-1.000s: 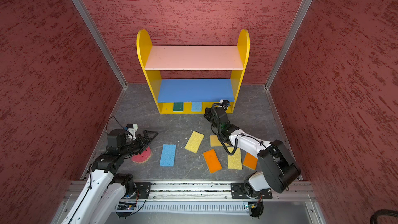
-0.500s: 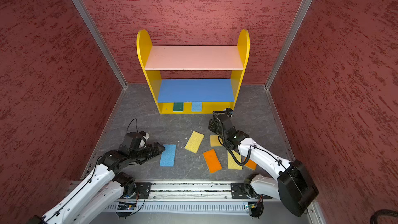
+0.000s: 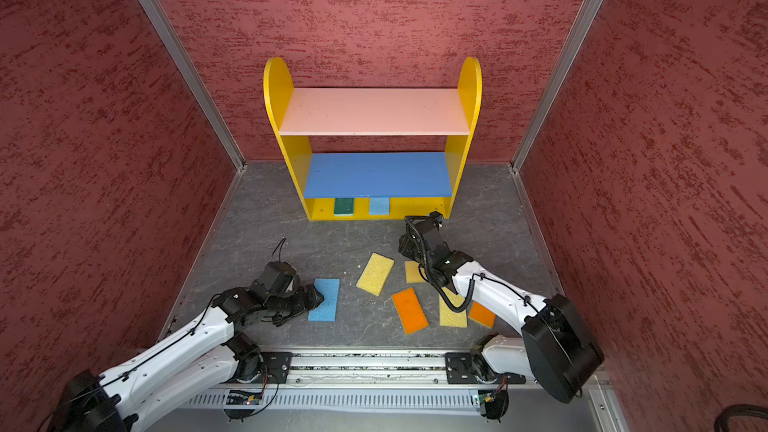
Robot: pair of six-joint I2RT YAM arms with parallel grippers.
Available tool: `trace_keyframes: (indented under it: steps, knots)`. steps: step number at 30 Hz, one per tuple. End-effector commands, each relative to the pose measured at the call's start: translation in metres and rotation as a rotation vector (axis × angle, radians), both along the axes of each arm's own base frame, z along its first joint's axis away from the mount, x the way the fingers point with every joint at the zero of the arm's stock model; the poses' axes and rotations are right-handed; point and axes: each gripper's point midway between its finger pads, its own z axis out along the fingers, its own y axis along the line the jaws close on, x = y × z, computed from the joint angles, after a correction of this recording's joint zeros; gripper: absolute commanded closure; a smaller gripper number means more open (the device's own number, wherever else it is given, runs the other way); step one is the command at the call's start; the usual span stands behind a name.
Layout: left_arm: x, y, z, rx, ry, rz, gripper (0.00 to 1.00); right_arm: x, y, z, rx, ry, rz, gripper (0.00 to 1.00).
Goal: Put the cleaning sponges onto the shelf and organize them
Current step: 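Reach the left gripper down onto the large blue sponge while the right draws back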
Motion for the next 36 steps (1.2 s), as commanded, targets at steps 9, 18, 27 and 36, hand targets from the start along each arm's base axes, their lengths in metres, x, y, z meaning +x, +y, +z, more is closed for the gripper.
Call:
trace_keyframes:
  steps: [9,18,27,36]
  knots:
    - [0.023,-0.010,0.004,-0.032,-0.051,0.038,0.71,0.006,0.007,0.002,0.037,-0.030,0.009,0.46]
    - [0.035,-0.003,0.025,-0.051,-0.099,0.066,1.00,0.002,0.006,0.009,0.046,-0.064,0.021,0.48]
    - [0.035,-0.001,0.036,-0.061,-0.107,0.052,0.44,-0.001,0.007,0.019,0.007,-0.089,0.076,0.51]
    - [0.033,-0.005,0.009,-0.050,-0.061,0.053,0.24,-0.002,0.005,0.014,0.009,-0.074,0.062,0.49]
